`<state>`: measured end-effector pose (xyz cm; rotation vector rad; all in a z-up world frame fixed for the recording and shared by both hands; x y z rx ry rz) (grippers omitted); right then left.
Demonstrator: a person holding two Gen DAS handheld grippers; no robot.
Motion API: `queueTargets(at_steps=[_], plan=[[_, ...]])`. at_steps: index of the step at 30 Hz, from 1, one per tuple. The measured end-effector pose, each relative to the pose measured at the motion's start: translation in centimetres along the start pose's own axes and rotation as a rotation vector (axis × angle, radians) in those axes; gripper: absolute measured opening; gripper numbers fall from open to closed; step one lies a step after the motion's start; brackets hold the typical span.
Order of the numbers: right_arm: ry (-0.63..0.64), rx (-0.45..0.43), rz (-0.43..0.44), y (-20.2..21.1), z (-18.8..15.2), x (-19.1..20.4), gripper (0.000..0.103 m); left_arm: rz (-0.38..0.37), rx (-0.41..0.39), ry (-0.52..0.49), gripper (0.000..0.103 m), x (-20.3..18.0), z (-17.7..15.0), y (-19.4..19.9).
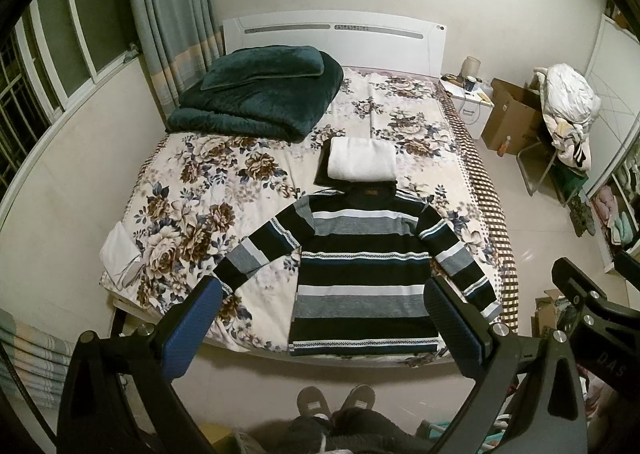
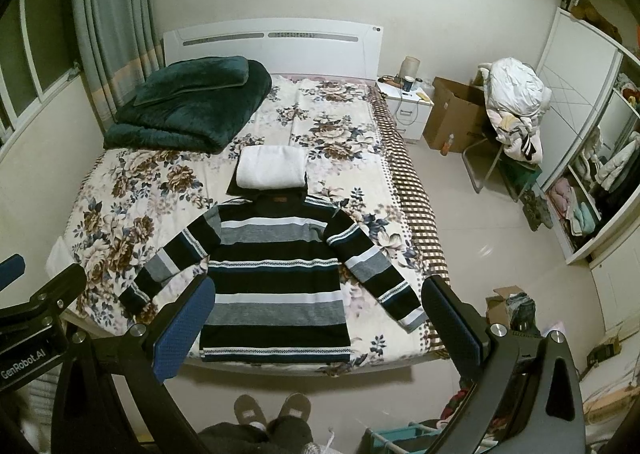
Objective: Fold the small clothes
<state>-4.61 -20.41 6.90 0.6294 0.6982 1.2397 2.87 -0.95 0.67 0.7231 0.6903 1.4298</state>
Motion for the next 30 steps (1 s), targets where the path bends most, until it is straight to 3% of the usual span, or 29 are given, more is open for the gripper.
queueTargets(at_steps=[30], plan=[[-0.001,-0.006,0.005,0.6,-0.3,-0.3,0.103,-0.004,-0.009,0.003,0.103,0.1,0.2,0.5]])
Point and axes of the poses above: each gripper's, at about its wrist camera, not at the fingertips, and y roughly against the way its jaws point, x to its left, z to its top, the point moved 2 cm from there along -y, roughly the way its jaws point, and after that the axes turned 3 degrees about -x, right-handed, at the moved point
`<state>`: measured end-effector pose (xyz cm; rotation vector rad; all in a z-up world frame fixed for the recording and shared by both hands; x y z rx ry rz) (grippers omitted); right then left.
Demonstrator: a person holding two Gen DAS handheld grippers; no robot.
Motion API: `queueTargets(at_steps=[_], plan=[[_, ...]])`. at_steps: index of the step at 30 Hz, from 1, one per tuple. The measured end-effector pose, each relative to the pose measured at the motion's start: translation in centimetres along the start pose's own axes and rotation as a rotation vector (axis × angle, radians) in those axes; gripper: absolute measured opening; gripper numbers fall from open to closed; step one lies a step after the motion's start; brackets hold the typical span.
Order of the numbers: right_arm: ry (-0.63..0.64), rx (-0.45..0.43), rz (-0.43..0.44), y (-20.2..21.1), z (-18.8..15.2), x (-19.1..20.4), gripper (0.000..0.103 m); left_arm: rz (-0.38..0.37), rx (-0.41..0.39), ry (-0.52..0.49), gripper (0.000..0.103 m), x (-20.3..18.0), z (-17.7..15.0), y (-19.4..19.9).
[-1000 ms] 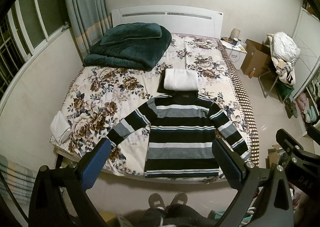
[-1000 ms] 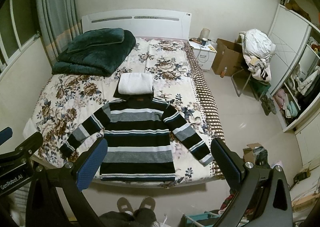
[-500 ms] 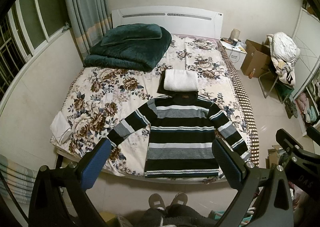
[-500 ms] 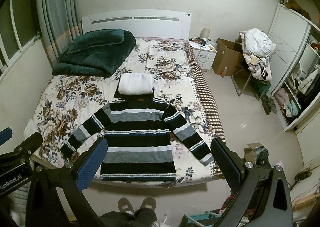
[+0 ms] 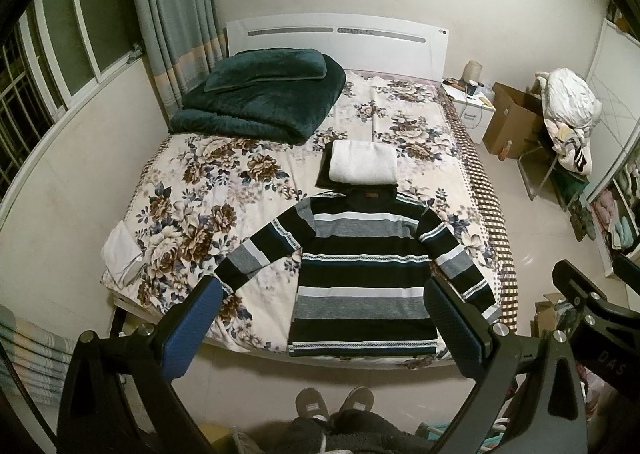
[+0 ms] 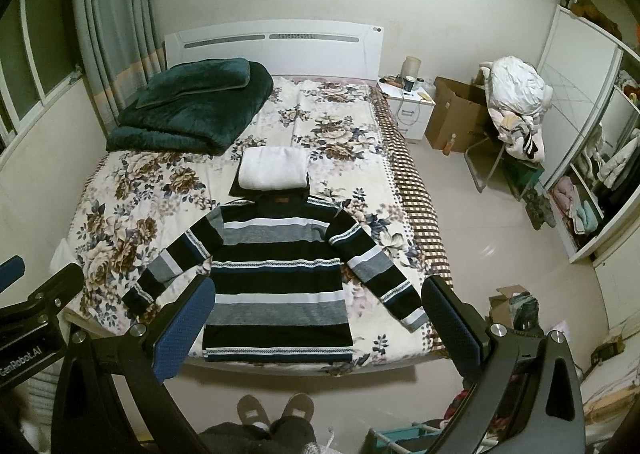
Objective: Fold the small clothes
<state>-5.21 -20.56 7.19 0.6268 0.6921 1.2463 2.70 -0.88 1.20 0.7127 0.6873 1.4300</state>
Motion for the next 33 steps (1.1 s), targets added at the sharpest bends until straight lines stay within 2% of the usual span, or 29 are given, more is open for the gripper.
queueTargets(at_steps=[20,24,26,29,30,33], plan=[[-0.003,0.000,0.001,-1.3,0.0,0.5,0.103,-0.003,-0.003,0.001,0.103,0.0,-0.2,0.0],[-0.019,0.006,0.003,-1.2,0.6,0.9,0.103,0.014,-0.024,-0.003,0.103,0.4,1.1,0.0],[-0.042,0.011,-0.003,-0.8,1.6,0.8,0.103,0.034,-0.066,-0.019,0.103,0.2,2.1,-0.9],[-0.085,0.019,0.002,-2.5,1.8,0.0,0.103,0.080,-0.117,-0.049,0.103,0.3,2.6,-3.8],[-0.101,0.032,-0.003,-4.9,2.0,1.1,0.103,0.099,-0.130,-0.062,0.103,0.1,2.6,-5.2],[-0.211,0.083,-0.039,-10.0,0.8,-1.8,0.103,0.120,-0.122,-0.088,0.103,-0.7,2.3,-11.0]])
Point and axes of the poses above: each gripper's, at about its wrist camera, not at the fingertips, and y roughly against the way its jaws point, x to its left, z to its top, the point moved 2 cm from there along -y, roughly the way its jaws point, and after that the axes turned 3 degrees about -x, right-handed, at the moved point
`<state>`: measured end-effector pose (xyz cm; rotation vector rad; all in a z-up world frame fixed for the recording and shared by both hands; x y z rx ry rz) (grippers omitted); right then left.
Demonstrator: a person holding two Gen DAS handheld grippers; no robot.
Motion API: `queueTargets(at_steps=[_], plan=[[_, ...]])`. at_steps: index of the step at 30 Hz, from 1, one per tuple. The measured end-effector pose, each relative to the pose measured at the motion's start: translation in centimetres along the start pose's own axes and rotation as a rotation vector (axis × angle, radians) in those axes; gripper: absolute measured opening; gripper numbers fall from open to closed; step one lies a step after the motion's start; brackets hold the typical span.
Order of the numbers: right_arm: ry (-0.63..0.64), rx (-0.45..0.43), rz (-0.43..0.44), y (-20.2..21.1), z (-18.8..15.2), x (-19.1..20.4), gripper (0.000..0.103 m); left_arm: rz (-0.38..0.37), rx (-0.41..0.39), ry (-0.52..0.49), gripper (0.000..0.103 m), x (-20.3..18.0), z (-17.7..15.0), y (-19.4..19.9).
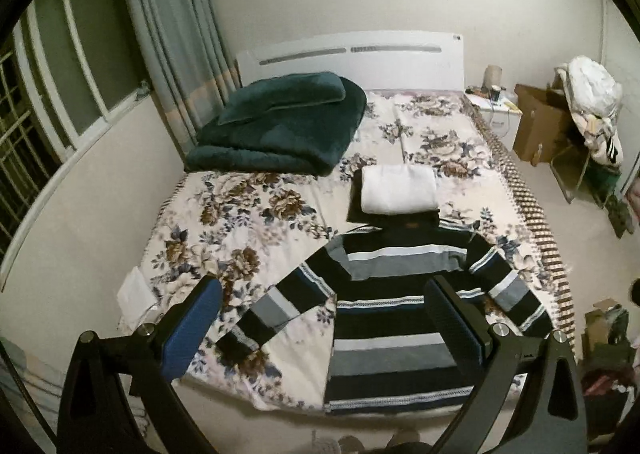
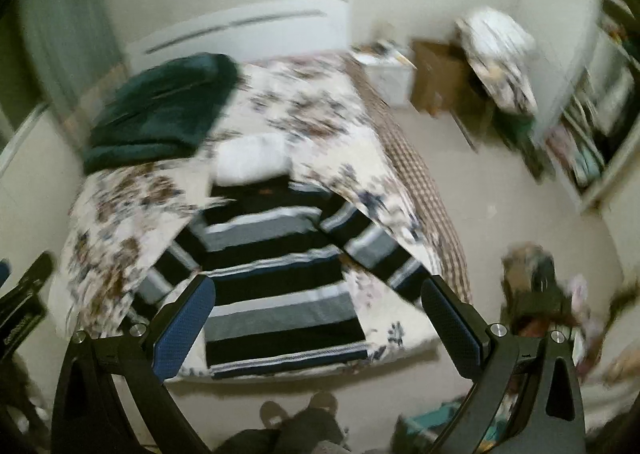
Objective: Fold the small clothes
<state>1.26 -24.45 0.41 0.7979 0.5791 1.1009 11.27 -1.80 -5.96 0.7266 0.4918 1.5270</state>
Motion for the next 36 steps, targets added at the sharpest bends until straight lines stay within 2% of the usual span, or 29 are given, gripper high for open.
queueTargets(at_steps=[3,7,10,16,19,23,26,28,32,33,34,35,36], plan=[[-0.120,0.059,-0.060,-6.3,-0.9,-5.1,0.103,0.005,0.054,-0.014,0.103,-1.6,-1.7,-6.0],[-0.254,0.180,-0.148,-16.2,-3.1,-12.5,0.103,0.028,0.142,-0.018,0.103,-4.5,-3.9,-13.7],[-0.367,0.265,-0.171,-24.8,-5.7,-18.8,0.103,0.066,0.216,-0.028,0.103,-7.0,-5.7,-19.2],[-0.645,0.434,-0.208,-40.7,-14.1,-31.0,0.103,0.109,0.355,-0.046,0.103,-11.3,-11.0,-30.6],[-0.774,0.478,-0.214,-47.5,-18.6,-35.3,0.102,0.126,0.408,-0.026,0.103,-12.4,-14.0,-35.7],[-0.900,0.492,-0.244,-53.1,-23.4,-39.2,0.101,0.148,0.486,-0.003,0.103,-13.6,-18.0,-41.6],[-1.016,0.469,-0.187,-56.5,-25.8,-40.9,0.099,0.150,0.524,-0.005,0.103,-14.6,-20.3,-44.5],[-1.067,0.432,-0.153,-57.9,-26.5,-41.2,0.098,0.147,0.535,-0.015,0.103,-15.0,-21.2,-45.8],[-1.072,0.359,-0.230,-58.9,-26.3,-40.9,0.098,0.142,0.538,-0.042,0.103,-15.3,-22.5,-47.1],[-1.070,0.340,-0.244,-59.0,-26.2,-40.8,0.090,0.138,0.538,-0.045,0.103,-15.2,-22.7,-47.3],[-1.060,0.335,-0.256,-58.7,-25.9,-40.4,0.077,0.132,0.535,-0.046,0.103,-15.2,-22.8,-47.3],[-1.045,0.328,-0.253,-58.7,-25.5,-40.1,0.072,0.127,0.531,-0.046,0.103,-15.0,-22.8,-47.3],[-1.029,0.327,-0.238,-58.8,-25.3,-39.7,0.062,0.123,0.525,-0.047,0.103,-14.8,-22.7,-47.3]])
Point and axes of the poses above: each gripper's, at about its wrist camera, not at the fingertips, and y roughly against the way its jaws point, x to its left, z to its top, the point moved 2 cm from there along -y, roughly the way its jaws point, and after that the axes turned 3 degrees about -x, right-handed, at the moved point
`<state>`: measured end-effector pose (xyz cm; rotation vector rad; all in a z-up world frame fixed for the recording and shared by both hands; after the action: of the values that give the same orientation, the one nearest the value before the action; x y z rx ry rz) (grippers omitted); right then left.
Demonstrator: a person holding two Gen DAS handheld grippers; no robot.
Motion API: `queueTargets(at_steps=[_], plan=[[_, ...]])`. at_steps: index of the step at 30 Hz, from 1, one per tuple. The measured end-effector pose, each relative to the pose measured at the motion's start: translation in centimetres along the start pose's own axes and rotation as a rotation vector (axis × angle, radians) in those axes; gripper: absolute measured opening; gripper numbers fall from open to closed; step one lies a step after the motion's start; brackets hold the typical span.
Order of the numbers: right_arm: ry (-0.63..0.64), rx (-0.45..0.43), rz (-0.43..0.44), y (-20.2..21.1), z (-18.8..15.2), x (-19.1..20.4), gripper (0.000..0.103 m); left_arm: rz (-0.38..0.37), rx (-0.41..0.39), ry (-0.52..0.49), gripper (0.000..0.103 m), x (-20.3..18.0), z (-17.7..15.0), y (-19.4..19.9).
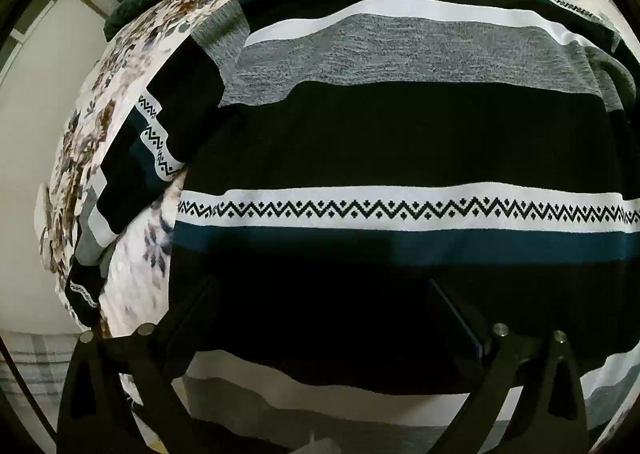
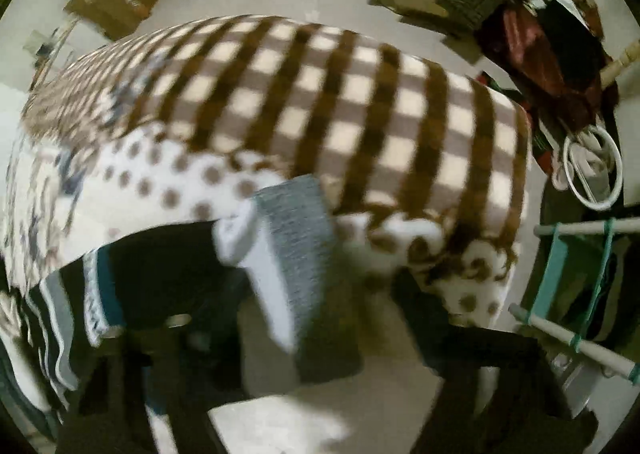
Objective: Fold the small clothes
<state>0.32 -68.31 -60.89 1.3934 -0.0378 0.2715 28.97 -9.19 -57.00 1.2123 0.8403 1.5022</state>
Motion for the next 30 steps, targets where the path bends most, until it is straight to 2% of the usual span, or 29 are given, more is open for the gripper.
queueTargets(at_steps=[2,5,6,7,12,15,18,20,23,25,27,30], plan=[[0.039,0.033,0.013,-0.2,-0.4,0.8,0.057,-0.006,-0.004,-0.005,0.103,0.3,-0.1,0.0],[0.078,0.048,-0.012,-0.2,-1.2,2.2,0.039,-0.011,-0.008,-0.004,0.103,1.1,-0.1,-0.1],[0.075,0.046,-0.007,-0.1,-1.0,2.4,0.017,-0.011,-0.010,-0.001,0.103,1.3,-0.2,-0.1],[0.067,0.047,0.008,0.2,-0.7,2.7,0.008,-0.010,-0.012,0.005,0.103,1.8,-0.2,0.0],[0.093,-0.030,0.068,6.3,-0.5,7.4,0.007,-0.003,-0.019,0.044,0.103,4.7,-0.1,0.2],[0.169,-0.067,0.136,10.8,-1.7,12.3,0.007,0.002,-0.026,0.079,0.103,7.1,0.0,0.5],[0.310,-0.102,0.211,15.9,-5.1,19.7,0.007,0.008,-0.035,0.115,0.103,9.7,0.0,0.7],[0.426,-0.108,0.268,18.3,-8.7,26.2,0.007,0.018,-0.041,0.142,0.103,11.5,0.1,0.7],[0.633,-0.062,0.325,18.4,-16.4,36.1,0.007,0.037,-0.053,0.182,0.103,14.3,0.1,0.7],[0.774,-0.033,0.338,17.1,-22.2,41.7,0.007,0.053,-0.065,0.214,0.103,16.4,0.1,0.4],[0.940,0.015,0.333,14.6,-29.4,47.1,0.007,0.072,-0.072,0.231,0.103,17.7,0.0,0.0],[1.192,0.040,0.288,10.8,-40.1,52.7,0.007,0.088,-0.065,0.267,0.103,20.1,-0.3,-1.1]])
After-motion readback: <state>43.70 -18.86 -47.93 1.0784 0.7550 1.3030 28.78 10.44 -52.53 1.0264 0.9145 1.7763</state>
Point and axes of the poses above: each gripper's, at about its wrist camera, not at the fingertips, and y roughly against the way its jaws point, x to its left, z to its top, the point moved 2 cm from there along -y, roughly the way its jaws point, and after that the axes turned 3 degrees about -x, right-handed, at the moved point
